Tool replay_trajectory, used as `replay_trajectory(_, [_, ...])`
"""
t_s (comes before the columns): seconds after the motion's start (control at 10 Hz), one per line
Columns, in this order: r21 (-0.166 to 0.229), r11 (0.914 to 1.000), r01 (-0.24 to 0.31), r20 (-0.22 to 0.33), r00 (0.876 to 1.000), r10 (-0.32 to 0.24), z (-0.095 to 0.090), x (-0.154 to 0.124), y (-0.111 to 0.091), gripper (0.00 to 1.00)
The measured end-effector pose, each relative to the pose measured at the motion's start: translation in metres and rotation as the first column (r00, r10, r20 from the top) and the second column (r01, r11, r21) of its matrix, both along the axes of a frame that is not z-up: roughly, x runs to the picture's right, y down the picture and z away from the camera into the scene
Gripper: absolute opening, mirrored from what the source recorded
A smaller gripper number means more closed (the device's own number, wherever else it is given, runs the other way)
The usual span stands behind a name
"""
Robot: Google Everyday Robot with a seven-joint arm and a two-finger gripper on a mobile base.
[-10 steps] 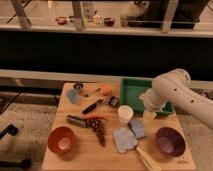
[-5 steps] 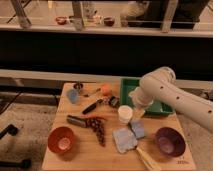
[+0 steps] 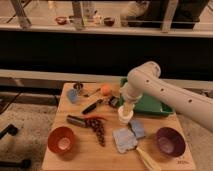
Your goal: Place fork in purple bowl
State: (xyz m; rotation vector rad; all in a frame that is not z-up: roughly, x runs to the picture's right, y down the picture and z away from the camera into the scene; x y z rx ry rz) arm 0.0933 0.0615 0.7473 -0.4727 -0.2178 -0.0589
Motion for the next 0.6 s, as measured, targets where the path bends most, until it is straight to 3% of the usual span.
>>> replay_trajectory(0.6, [0.006, 0.9982, 0.059, 0.052, 0.997, -0.059, 0.018, -0.052, -0.033, 0.8])
